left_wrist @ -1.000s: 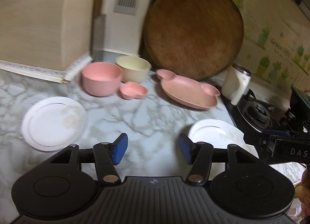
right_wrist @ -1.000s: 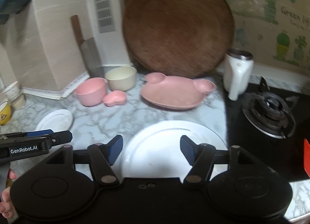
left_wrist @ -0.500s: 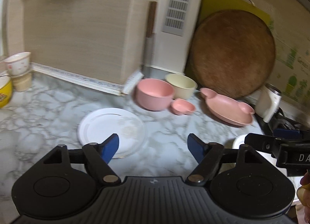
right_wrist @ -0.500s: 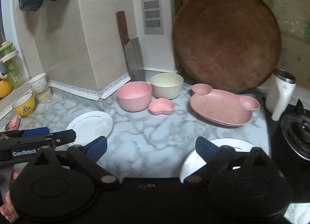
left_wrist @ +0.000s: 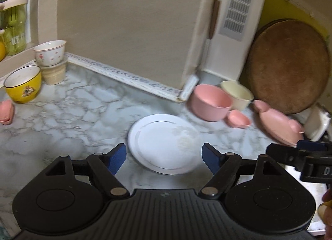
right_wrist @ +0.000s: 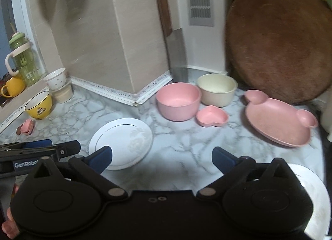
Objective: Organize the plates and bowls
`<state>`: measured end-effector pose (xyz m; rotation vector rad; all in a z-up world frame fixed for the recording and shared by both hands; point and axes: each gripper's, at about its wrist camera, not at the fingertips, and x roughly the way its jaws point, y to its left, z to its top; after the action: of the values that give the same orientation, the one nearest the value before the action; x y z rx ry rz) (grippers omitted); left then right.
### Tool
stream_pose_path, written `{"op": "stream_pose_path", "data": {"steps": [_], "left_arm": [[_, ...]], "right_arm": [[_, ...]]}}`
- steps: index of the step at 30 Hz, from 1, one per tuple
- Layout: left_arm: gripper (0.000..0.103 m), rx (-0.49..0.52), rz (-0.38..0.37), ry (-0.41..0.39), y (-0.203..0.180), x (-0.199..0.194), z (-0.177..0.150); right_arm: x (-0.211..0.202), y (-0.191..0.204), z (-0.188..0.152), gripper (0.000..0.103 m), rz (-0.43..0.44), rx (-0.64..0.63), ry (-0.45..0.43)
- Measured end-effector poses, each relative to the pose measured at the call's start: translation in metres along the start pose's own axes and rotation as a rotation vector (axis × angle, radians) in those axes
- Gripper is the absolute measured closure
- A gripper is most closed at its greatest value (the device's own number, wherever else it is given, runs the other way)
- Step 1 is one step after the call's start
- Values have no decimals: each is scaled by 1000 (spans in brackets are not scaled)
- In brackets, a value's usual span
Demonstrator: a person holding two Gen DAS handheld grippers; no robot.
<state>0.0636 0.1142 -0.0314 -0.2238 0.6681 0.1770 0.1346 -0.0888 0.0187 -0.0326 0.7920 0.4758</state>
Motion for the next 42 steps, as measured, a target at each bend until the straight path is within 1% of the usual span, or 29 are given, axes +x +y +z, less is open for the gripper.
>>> {"op": "stream_pose_path", "data": {"steps": [3, 8, 12, 16, 22, 25, 29, 30, 31, 32, 34, 35, 36, 38, 39, 42], "left_arm": [[23, -9, 42, 35, 10, 17, 6], [23, -50, 61, 99, 24, 50, 12], [23, -72, 97, 120, 31, 70, 15], [23, -84, 107, 134, 35, 86, 17], [23, -97, 111, 164, 38, 105, 17], [23, -106, 94, 177, 38, 113, 16], [24, -103, 102, 181, 38, 118, 17], [29, -110, 103, 180, 38, 119, 17], [33, -118, 102, 183, 39, 120, 18], [39, -126, 100, 189, 41, 122, 18], [42, -147, 94, 199, 44, 125, 19], [47, -155, 87, 201, 45, 126, 20], [54, -163, 80, 204, 46, 127, 20], [63, -178, 66, 212, 49, 129, 20], [66, -185, 57, 214, 51, 129, 20], [71, -206, 30, 216, 53, 128, 20]], "right_arm": [[23, 0, 7, 0, 19, -13, 33], [60, 0, 14, 1, 42, -29, 88], [85, -4, 19, 4, 55, -27, 133], [104, -6, 22, 8, 71, -27, 160], [126, -2, 23, 17, 105, -53, 194], [134, -1, 22, 24, 122, -59, 213], [144, -2, 22, 35, 147, -54, 240], [145, -2, 22, 39, 151, -54, 245], [147, -2, 22, 41, 157, -54, 249], [149, -2, 23, 44, 160, -54, 253], [151, -3, 23, 48, 165, -52, 257], [152, -3, 23, 52, 169, -47, 260], [153, -4, 23, 56, 174, -41, 263], [155, -4, 23, 61, 184, -35, 268], [155, -4, 23, 66, 184, -34, 270], [157, -4, 23, 73, 194, -23, 275]]}}
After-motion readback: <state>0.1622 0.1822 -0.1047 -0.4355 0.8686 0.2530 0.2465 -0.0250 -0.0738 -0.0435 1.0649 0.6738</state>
